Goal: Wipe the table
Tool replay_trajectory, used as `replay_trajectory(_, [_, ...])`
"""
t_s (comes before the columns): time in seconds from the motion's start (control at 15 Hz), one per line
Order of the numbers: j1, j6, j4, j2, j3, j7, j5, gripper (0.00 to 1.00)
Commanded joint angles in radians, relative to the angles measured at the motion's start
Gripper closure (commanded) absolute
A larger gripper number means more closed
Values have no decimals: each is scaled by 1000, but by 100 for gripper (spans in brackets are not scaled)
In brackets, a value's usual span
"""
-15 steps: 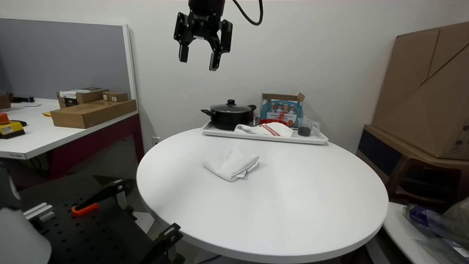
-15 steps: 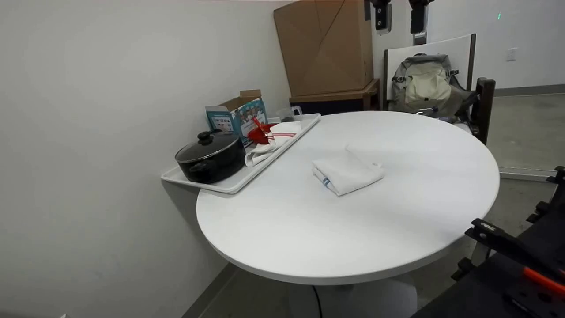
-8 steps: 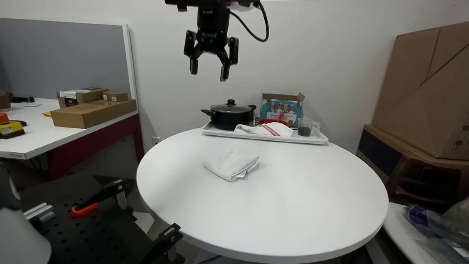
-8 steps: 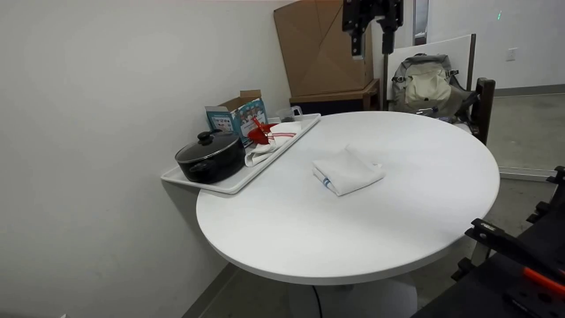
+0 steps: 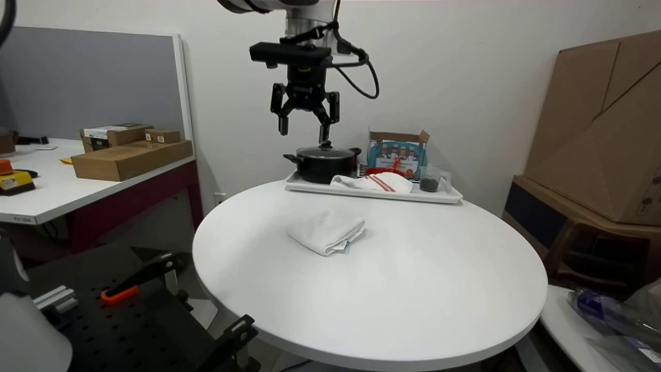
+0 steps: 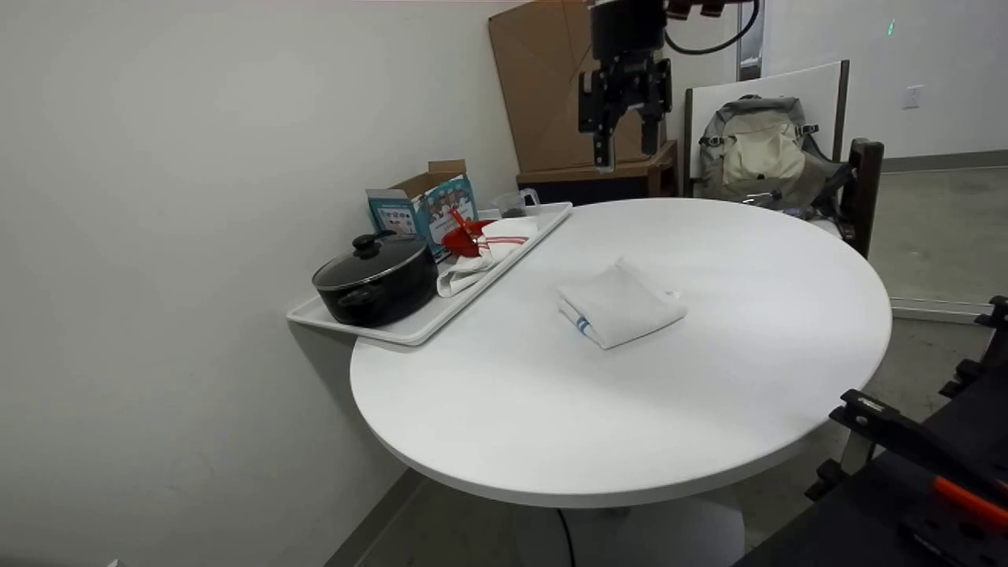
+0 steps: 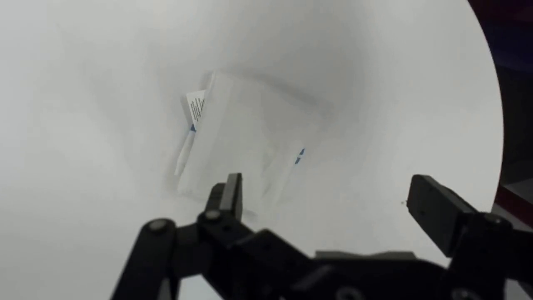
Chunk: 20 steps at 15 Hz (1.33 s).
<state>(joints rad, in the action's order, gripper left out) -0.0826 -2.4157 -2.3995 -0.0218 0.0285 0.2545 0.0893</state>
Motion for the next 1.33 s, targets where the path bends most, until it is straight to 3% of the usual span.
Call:
replay_trajectory(0.0, [23,-25,58,100,0,29,9,0])
replay_trajectory(0.6, [49,-132,153,339,12,-23,-36,0])
replay_trajectory(1.0, [38,-189,252,503,11,-62,-83,0])
replay_trajectory(1.27, [-2,-255,310,588,-25,-155,-160,0])
